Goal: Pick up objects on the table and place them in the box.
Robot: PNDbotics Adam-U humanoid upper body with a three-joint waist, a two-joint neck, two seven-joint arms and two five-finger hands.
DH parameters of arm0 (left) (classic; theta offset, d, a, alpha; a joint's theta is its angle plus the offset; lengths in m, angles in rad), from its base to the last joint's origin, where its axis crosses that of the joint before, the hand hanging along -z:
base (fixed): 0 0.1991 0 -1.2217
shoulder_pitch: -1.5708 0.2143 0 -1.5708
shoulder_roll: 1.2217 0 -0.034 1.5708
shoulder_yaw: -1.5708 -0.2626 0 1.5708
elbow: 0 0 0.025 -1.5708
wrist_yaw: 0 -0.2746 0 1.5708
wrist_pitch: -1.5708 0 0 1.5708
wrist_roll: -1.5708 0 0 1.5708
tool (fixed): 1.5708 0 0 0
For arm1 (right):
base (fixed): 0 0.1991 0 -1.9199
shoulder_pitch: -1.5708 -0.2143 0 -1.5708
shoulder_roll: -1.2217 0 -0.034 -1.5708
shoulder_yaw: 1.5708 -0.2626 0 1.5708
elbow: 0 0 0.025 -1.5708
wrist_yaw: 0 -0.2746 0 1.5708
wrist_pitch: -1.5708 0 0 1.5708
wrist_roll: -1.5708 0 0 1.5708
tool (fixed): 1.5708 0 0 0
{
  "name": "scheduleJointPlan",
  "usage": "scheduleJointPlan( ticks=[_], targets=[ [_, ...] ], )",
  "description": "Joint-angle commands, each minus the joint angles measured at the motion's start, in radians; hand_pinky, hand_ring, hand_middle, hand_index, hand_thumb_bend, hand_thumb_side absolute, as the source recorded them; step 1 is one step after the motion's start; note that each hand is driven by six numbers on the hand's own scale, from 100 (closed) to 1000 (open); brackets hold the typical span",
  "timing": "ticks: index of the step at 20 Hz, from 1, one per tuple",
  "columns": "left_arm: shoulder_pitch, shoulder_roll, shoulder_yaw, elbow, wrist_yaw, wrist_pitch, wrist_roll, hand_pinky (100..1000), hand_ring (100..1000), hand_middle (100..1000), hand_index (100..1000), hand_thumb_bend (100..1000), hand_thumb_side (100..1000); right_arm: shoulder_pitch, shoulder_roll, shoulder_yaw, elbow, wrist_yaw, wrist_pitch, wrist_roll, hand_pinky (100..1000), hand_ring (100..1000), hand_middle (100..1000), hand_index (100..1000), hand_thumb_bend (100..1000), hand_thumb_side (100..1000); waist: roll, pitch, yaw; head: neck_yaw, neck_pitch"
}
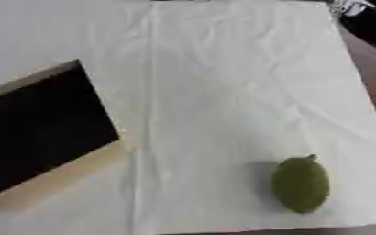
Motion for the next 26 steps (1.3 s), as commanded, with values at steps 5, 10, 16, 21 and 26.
scheduleJointPlan(
  ticks=[5,10,16,21,26],
  targets=[
    [0.004,0.034,0.008,-0.015,-0.005,0.002,0.003,506,516,588,704,245,582,0.043,-0.101,-0.005,-0.021,-0.043,-0.012,0.012,779,566,643,819,100,299,-0.002,-0.026,-0.013,0.008,-0.002],
    [0.008,0.037,0.008,-0.015,-0.006,0.003,0.004,506,516,588,703,246,582,0.073,-0.112,0.002,-0.021,-0.064,-0.017,0.023,778,565,643,818,100,323,-0.003,-0.030,-0.020,0.011,-0.001],
    [0.011,0.039,0.008,-0.015,-0.008,0.005,0.004,506,516,588,703,247,583,0.102,-0.126,0.006,-0.021,-0.073,-0.038,-0.026,770,550,629,804,100,304,-0.003,-0.031,-0.028,0.022,-0.006],
    [0.014,0.044,0.008,-0.015,-0.009,0.006,0.004,505,516,588,703,248,582,0.142,-0.177,0.043,-0.021,-0.092,-0.056,-0.055,777,560,637,808,100,356,-0.007,-0.036,-0.034,0.024,0.000],
    [0.016,0.048,0.008,-0.015,-0.010,0.006,0.006,505,517,588,703,248,582,0.178,-0.200,0.057,-0.021,-0.066,-0.067,-0.084,786,580,652,811,124,404,-0.009,-0.037,-0.037,0.030,0.002]
  ],
)
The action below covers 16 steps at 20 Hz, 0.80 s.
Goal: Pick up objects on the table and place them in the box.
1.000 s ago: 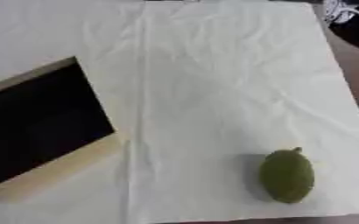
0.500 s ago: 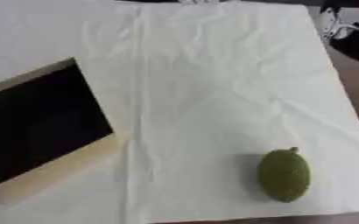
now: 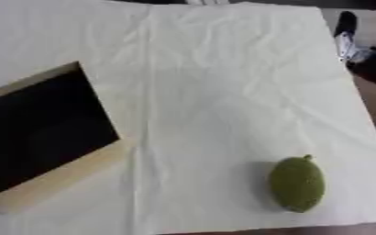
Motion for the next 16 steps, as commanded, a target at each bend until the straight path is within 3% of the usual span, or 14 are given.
scheduleJointPlan(
  ticks=[1,11,12,16],
  targets=[
    [-0.002,0.030,0.008,-0.015,-0.006,0.002,0.002,505,517,588,703,249,582,0.011,-0.048,-0.005,-0.015,0.030,-0.006,-0.018,786,584,655,812,126,420,0.001,-0.022,-0.003,0.008,-0.002],
    [0.001,0.036,0.007,-0.015,-0.009,0.004,0.002,505,517,589,702,250,583,0.063,-0.068,0.044,-0.015,0.101,-0.031,-0.044,789,598,673,818,154,488,-0.010,-0.028,-0.007,0.015,-0.006],
    [0.001,0.037,0.007,-0.015,-0.009,0.004,0.001,505,517,589,702,250,582,0.067,-0.071,0.049,-0.015,0.103,-0.035,-0.049,789,600,677,820,202,511,-0.011,-0.028,-0.008,0.017,-0.005],
    [0.004,0.040,0.006,-0.015,-0.010,0.005,0.001,505,517,589,702,254,581,0.080,-0.088,0.077,-0.015,0.098,-0.058,-0.052,787,603,690,827,175,556,-0.014,-0.033,-0.011,0.021,-0.001]
  ],
)
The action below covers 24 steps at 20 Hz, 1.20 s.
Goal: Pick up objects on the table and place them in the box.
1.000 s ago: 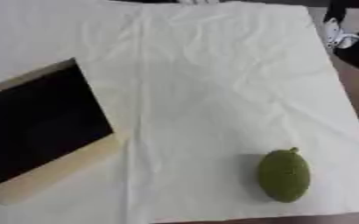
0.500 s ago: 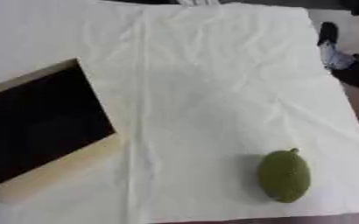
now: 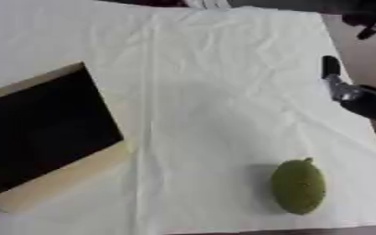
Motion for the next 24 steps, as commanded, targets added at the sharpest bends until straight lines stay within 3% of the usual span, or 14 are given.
scheduleJointPlan(
  ticks=[1,13,24],
  targets=[
    [0.002,0.032,0.005,-0.015,-0.006,0.003,-0.001,505,517,589,702,251,582,0.001,-0.056,0.014,-0.015,-0.004,-0.020,-0.001,787,603,691,827,176,560,0.001,-0.024,-0.004,0.004,0.002],
    [0.007,0.038,0.000,-0.015,-0.005,0.006,-0.005,504,518,590,702,253,582,-0.008,-0.112,0.119,-0.015,-0.039,-0.091,0.001,785,623,717,840,146,635,-0.002,-0.041,-0.016,0.008,0.023],
    [0.010,0.038,-0.002,-0.015,-0.009,0.008,-0.007,502,519,593,701,251,584,0.027,-0.139,0.175,-0.015,-0.006,-0.131,-0.069,788,650,744,853,114,691,-0.009,-0.039,-0.016,0.023,0.032]
  ],
)
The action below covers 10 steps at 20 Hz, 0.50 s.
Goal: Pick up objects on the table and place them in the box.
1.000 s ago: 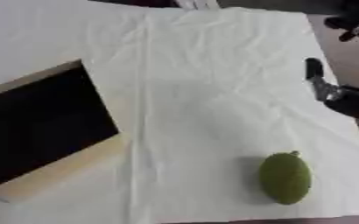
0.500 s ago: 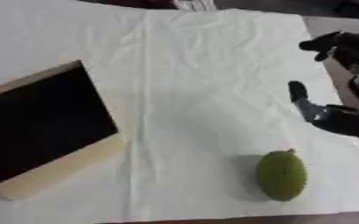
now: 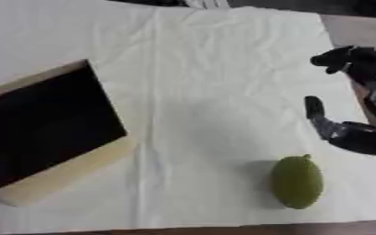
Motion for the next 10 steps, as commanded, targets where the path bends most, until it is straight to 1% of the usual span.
scheduleJointPlan(
  ticks=[1,6,10],
  targets=[
    [-0.001,0.030,-0.001,-0.015,-0.008,0.003,-0.002,502,519,593,701,251,584,0.005,-0.049,0.008,-0.015,0.028,-0.018,-0.022,788,651,745,853,109,696,0.001,-0.019,0.001,-0.001,0.004],
    [-0.001,0.030,-0.003,-0.015,-0.007,0.004,-0.004,502,519,594,701,251,584,0.013,-0.062,0.042,-0.015,0.058,-0.044,-0.045,790,667,760,857,100,720,-0.003,-0.020,0.006,-0.006,0.003],
    [-0.001,0.030,-0.004,-0.015,-0.007,0.004,-0.006,501,519,595,701,251,584,0.012,-0.067,0.051,-0.015,0.095,-0.060,-0.062,795,682,769,862,100,724,-0.004,-0.022,0.006,-0.004,0.005]
  ],
)
